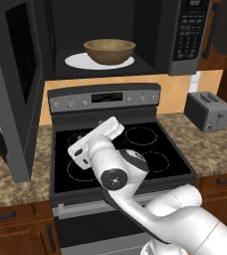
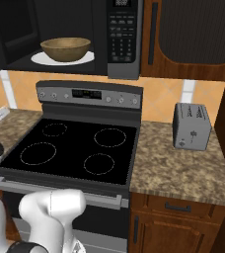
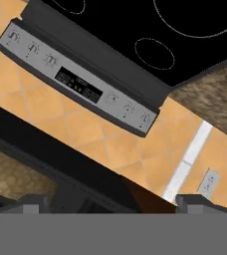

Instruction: Open the microwave, place the bowl with waffle inside the microwave, then close the microwave door and turn it on.

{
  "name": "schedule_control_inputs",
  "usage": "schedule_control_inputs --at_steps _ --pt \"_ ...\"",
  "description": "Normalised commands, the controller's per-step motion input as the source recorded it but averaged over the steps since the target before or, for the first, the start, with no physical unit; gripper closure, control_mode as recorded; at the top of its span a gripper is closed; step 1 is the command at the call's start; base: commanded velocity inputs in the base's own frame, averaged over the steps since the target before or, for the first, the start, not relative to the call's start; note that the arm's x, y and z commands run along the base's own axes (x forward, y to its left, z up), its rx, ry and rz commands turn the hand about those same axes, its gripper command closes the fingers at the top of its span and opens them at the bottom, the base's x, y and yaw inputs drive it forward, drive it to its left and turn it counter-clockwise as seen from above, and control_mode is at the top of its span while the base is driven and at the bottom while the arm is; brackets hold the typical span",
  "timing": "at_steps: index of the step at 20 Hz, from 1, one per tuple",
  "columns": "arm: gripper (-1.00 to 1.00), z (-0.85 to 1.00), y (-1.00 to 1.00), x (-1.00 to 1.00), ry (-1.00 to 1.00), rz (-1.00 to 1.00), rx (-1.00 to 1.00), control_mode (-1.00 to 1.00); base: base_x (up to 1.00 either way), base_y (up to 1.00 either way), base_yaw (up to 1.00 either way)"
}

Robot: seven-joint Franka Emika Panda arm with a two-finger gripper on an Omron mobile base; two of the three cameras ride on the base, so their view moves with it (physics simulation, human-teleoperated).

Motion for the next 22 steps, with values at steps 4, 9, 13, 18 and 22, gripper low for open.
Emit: schedule_control_inputs --at_steps 4,9,13,18,22 --pt "-1.0 0.0 0.53 -0.44 -0.3 0.0 -0.06 -1.0 0.0 0.0 0.0" --pt "-1.0 0.04 0.5 -0.74 -0.28 0.03 -0.01 -1.0 0.0 0.0 0.0" --pt "-1.0 0.02 0.49 -0.86 -0.2 0.06 0.0 -1.0 0.0 0.0 0.0" --pt "-1.0 0.29 0.55 -0.53 -0.18 0.0 0.01 -1.0 0.0 0.0 0.0" --pt "-1.0 0.6 0.17 -0.48 -0.2 0.0 0.03 -1.0 0.0 0.0 0.0"
